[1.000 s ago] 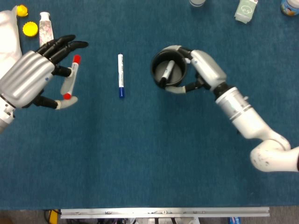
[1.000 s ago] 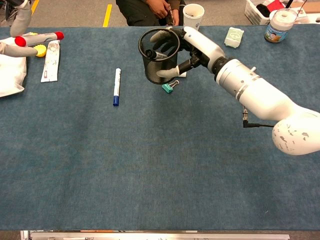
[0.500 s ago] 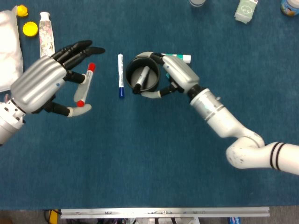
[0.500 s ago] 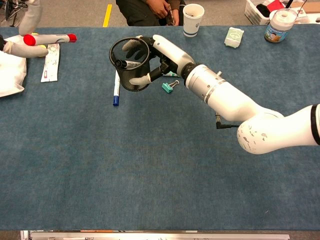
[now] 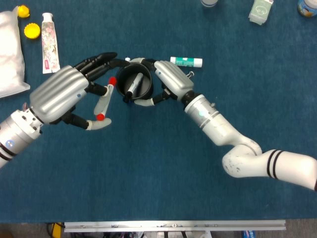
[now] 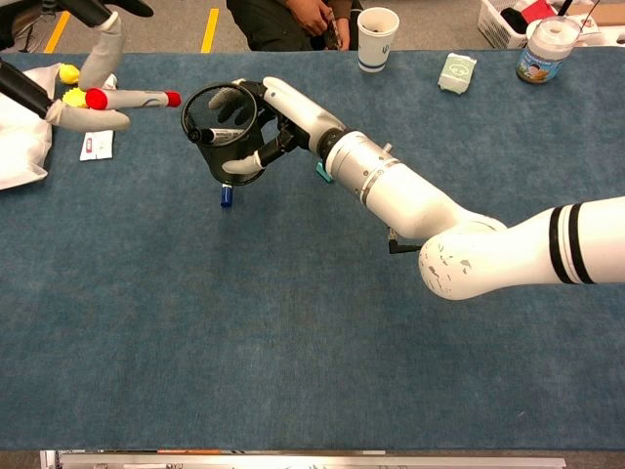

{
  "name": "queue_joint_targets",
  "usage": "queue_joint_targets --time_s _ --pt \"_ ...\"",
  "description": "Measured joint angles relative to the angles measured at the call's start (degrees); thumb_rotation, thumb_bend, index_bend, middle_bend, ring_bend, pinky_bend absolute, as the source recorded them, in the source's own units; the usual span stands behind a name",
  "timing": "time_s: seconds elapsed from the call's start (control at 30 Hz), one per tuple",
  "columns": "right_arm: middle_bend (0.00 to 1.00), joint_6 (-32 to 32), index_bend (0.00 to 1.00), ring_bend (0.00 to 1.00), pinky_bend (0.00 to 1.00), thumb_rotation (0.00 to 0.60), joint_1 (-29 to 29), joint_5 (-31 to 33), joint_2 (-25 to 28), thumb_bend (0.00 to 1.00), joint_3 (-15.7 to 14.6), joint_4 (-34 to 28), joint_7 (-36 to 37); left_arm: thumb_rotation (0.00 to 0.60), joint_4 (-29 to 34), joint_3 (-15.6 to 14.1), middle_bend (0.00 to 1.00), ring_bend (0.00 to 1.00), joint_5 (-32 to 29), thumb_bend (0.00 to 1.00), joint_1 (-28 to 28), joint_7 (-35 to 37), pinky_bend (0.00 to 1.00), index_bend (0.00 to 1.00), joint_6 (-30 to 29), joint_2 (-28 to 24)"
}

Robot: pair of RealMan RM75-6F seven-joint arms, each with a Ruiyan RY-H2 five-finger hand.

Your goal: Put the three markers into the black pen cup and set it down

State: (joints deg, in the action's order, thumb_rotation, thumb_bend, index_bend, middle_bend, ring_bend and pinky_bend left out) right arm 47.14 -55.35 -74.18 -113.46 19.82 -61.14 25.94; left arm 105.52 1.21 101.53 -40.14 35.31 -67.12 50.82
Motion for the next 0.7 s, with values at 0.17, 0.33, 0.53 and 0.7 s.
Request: queue_joint_targets --time_s 0.17,0.33,0.53,0.7 --pt "0.35 -0.11 0.39 0.28 0.3 0.6 -0.78 0.13 -1.32 0.16 0.29 1.23 0.17 0.6 0.06 -0.01 0.11 0.0 0.27 0.22 -0.53 0.6 0.13 0.68 0.84 0.93" --pt "0.35 0.16 0.39 0.28 0.3 0.6 -1.35 0.06 -2.04 0.16 0.69 1.41 0.49 0.6 -0.23 -0.14 0.11 0.0 0.36 0.22 -1.4 0.28 0.13 0.68 2.64 2.0" --pt "0.35 0.31 0.39 0.28 0.3 0.6 -1.66 -0.01 -2.15 0.16 0.88 1.0 0.53 0.6 -0.58 -0.19 0.11 0.0 0.2 0.22 -2.73 -0.25 0.13 0.67 4.83 3.45" --pt "0.35 0.65 0.39 0.28 0.3 0.6 -1.3 -0.27 -1.81 0.16 0.45 0.24 0.65 0.6 -0.88 -0.02 0.05 0.0 -0.72 0.22 -3.63 -1.31 0.13 0.46 6.55 4.12"
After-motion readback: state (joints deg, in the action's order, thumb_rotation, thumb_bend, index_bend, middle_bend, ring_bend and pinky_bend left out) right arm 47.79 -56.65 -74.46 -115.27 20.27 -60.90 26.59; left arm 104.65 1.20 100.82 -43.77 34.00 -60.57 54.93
